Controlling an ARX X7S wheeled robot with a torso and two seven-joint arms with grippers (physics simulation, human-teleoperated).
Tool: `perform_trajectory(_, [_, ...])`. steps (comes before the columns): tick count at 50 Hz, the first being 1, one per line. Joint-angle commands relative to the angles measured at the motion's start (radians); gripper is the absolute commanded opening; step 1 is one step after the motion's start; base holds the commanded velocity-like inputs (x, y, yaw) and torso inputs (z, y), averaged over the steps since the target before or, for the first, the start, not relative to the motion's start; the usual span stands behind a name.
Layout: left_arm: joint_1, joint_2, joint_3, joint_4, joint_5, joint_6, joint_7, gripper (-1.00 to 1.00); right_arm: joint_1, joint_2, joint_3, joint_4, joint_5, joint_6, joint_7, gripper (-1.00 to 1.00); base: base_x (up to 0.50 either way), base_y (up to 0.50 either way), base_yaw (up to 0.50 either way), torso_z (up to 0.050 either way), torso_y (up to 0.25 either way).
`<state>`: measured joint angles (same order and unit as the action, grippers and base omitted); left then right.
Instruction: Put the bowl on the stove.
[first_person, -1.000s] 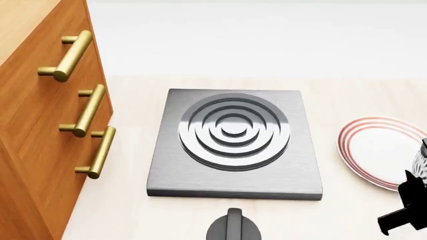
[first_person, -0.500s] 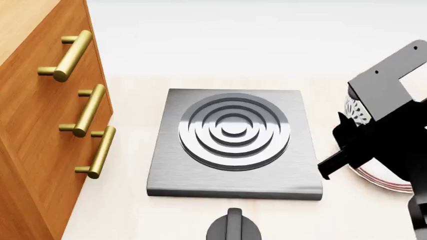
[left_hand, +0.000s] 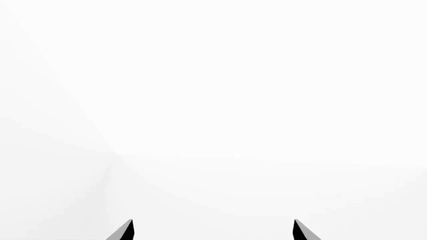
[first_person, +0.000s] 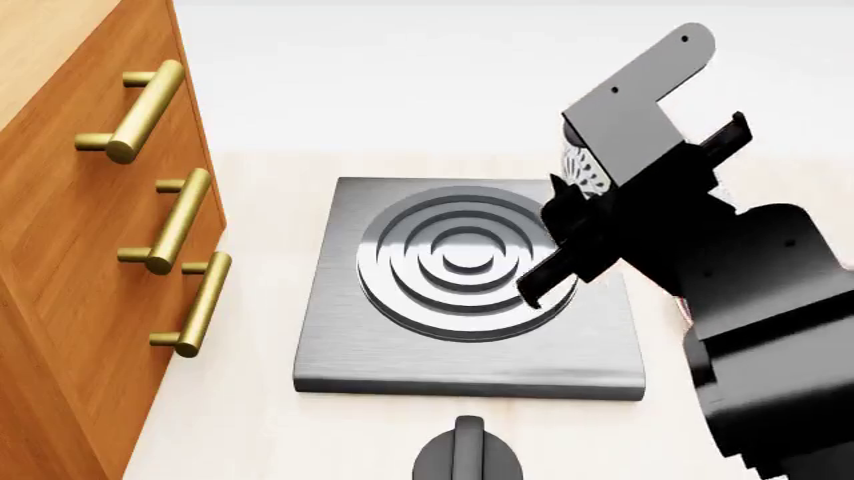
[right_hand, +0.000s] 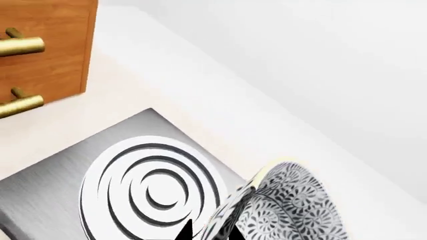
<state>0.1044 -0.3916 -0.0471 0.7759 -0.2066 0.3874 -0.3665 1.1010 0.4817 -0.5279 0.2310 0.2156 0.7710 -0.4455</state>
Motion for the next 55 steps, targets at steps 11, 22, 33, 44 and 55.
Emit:
perform_trajectory(11, [-0.002, -0.002, 0.010, -0.008, 0.002, 0.002, -0.002, 1.00, 0.035, -0.107, 0.001, 0.043, 0.012, -0.037, -0.069, -1.00, 0.00, 0.00, 0.00, 0.000, 0.001])
perform_trajectory(22, [-0.002, -0.002, 0.016, -0.017, 0.003, 0.009, -0.002, 1.00, -0.023, -0.055, 0.000, -0.062, 0.007, -0.064, -0.061, -1.00, 0.00, 0.00, 0.00, 0.000, 0.000])
perform_trajectory(33, [0.000, -0.003, 0.019, -0.021, 0.004, 0.014, -0.004, 1.00, -0.088, -0.005, 0.054, -0.163, 0.035, -0.068, -0.036, -1.00, 0.00, 0.00, 0.00, 0.000, 0.001])
perform_trajectory(44, [0.000, -0.005, 0.020, -0.021, 0.004, 0.015, -0.007, 1.00, -0.087, -0.004, 0.053, -0.163, 0.037, -0.068, -0.035, -1.00, 0.00, 0.00, 0.00, 0.000, 0.000])
perform_trajectory(55, [0.000, -0.008, 0.018, -0.020, 0.003, 0.017, -0.009, 1.00, 0.078, -0.154, -0.001, 0.276, -0.016, -0.313, -0.106, -1.00, 0.00, 0.00, 0.00, 0.000, 0.001])
